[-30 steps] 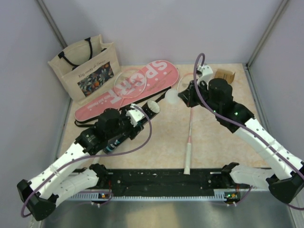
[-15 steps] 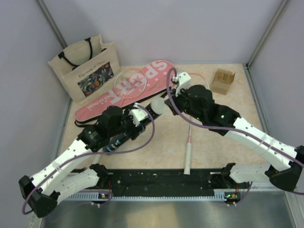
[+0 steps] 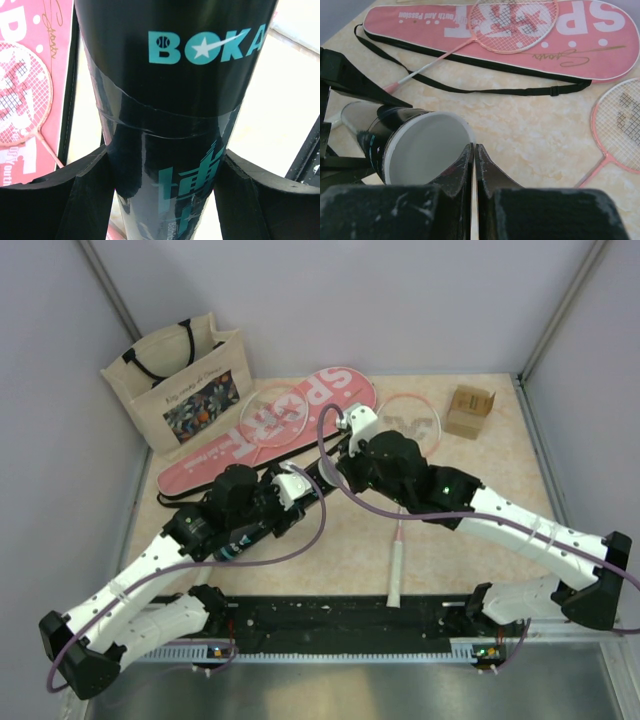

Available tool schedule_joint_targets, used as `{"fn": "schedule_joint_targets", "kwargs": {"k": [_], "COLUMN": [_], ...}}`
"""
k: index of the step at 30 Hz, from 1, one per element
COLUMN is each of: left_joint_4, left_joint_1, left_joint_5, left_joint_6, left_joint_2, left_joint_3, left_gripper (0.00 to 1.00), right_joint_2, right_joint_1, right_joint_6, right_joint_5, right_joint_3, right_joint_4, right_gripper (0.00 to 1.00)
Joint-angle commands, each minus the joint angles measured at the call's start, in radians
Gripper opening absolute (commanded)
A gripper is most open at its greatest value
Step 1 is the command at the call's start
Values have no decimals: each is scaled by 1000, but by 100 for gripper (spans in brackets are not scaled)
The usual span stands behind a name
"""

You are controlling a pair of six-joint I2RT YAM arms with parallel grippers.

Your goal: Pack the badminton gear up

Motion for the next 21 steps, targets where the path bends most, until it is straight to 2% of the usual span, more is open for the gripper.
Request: {"fn": "schedule_joint_targets", "kwargs": {"k": [1,8,9,15,21], "left_joint_4": [174,182,179,177,172], "left_joint_1": [0,0,0,0,-2], "left_joint_5": [55,41,47,52,61], "left_joint_6": [94,128,128,113,95], "left_joint_2": [-40,-25,-23,-23,-31], "left_joint_3": [-26,-20,-20,-23,-32], "left_gripper": [24,23,23,23,23], "right_joint_2": [-41,-55,-58,-78,-74], "right_joint_1": [26,28,26,26,26], "right_joint_6": [-12,-4,2,42,59], "right_joint_5": [-126,-129,-127,-106,-109], "right_joint_3": [20,56,55,72,90], "right_joint_4": [-15,-112,-117,-120,-103], "right_gripper": [0,1,7,24,28]}}
